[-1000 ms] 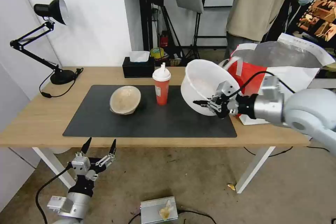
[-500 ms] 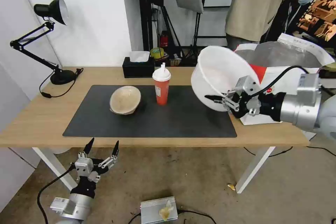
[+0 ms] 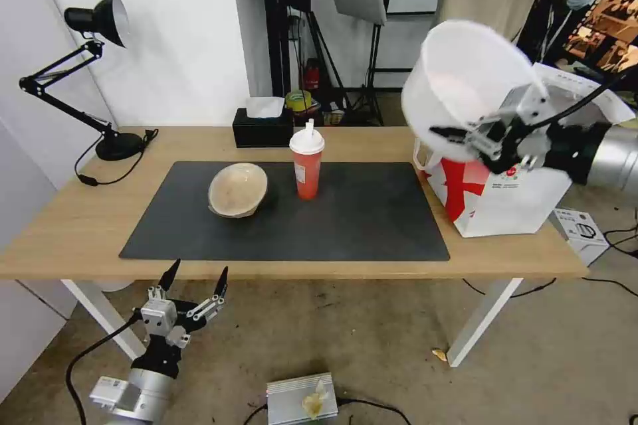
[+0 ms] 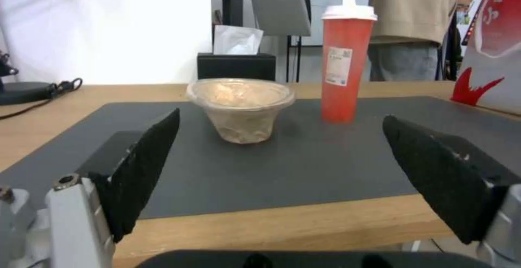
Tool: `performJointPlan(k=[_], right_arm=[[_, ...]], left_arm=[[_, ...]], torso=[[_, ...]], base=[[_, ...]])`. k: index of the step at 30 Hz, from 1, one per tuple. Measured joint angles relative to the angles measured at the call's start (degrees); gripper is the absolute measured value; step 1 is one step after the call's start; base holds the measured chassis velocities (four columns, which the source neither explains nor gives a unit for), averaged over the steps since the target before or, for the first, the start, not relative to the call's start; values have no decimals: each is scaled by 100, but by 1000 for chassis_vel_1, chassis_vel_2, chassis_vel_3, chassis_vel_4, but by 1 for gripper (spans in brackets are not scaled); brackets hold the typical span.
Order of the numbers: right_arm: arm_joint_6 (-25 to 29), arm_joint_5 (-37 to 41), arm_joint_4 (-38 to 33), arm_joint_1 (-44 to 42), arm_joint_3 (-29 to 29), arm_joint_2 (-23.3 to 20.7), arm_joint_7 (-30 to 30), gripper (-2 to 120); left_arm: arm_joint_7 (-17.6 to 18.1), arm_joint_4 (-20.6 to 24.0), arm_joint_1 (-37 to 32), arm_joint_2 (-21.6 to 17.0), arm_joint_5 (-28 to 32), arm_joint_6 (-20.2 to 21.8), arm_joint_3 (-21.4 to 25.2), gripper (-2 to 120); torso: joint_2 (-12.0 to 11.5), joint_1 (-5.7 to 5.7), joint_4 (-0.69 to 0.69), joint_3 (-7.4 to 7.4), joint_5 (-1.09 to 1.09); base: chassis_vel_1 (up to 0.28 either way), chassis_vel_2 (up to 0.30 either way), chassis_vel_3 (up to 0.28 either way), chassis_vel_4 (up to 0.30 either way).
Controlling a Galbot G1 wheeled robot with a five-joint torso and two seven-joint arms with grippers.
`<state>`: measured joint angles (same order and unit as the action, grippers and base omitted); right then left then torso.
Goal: Pick up the trash from the table and place it into the takeout bag.
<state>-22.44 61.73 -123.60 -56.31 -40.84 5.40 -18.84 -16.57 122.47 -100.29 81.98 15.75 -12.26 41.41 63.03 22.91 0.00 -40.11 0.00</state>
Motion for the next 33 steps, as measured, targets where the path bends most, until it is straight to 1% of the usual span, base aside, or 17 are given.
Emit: performJointPlan(k=[6,10,14,15,16,17,19,23,33], right_arm=[[69,-108,350,114,-11,-53,-38,0],[164,-256,770,206,28,-76,-38,0],[177,-282,904,221,50,-51,1,0],[191,-305,998,303,137,-27,20,0],[233,-445,1241,534,338,38,32,0],[245,-474,1329,588,388,62,33,0],[262,-507,1409,633,435,98,33,0],[324,-721,1715,781,588,333,17,0],[394,-1006,2103,1126,863,768,-49,0]], left_arm=[[-1,6,-2,-56,21,0,-2,100],[-9,11,6,-126,68,0,-1,100],[-89,7,29,-134,120,0,4,100],[-125,4,39,-136,138,0,7,100],[-160,-1,51,-135,148,0,-7,100],[-168,-3,51,-131,148,0,-20,100],[-176,-3,48,-126,148,0,-33,100],[-235,60,-17,-126,146,0,-41,100],[-293,134,-41,-129,103,16,-65,100]], torso=[[0,0,0,0,0],[0,0,0,0,0],[-1,0,0,0,0],[0,0,-1,0,0],[-1,0,0,0,0],[0,0,0,0,0],[0,0,0,0,-1],[0,0,0,0,1],[-1,0,0,0,1]], base=[[0,0,0,0],[0,0,0,0],[0,0,0,0],[0,0,0,0],[0,0,0,0],[0,0,0,0],[0,0,0,0],[0,0,0,0],[0,0,0,0]])
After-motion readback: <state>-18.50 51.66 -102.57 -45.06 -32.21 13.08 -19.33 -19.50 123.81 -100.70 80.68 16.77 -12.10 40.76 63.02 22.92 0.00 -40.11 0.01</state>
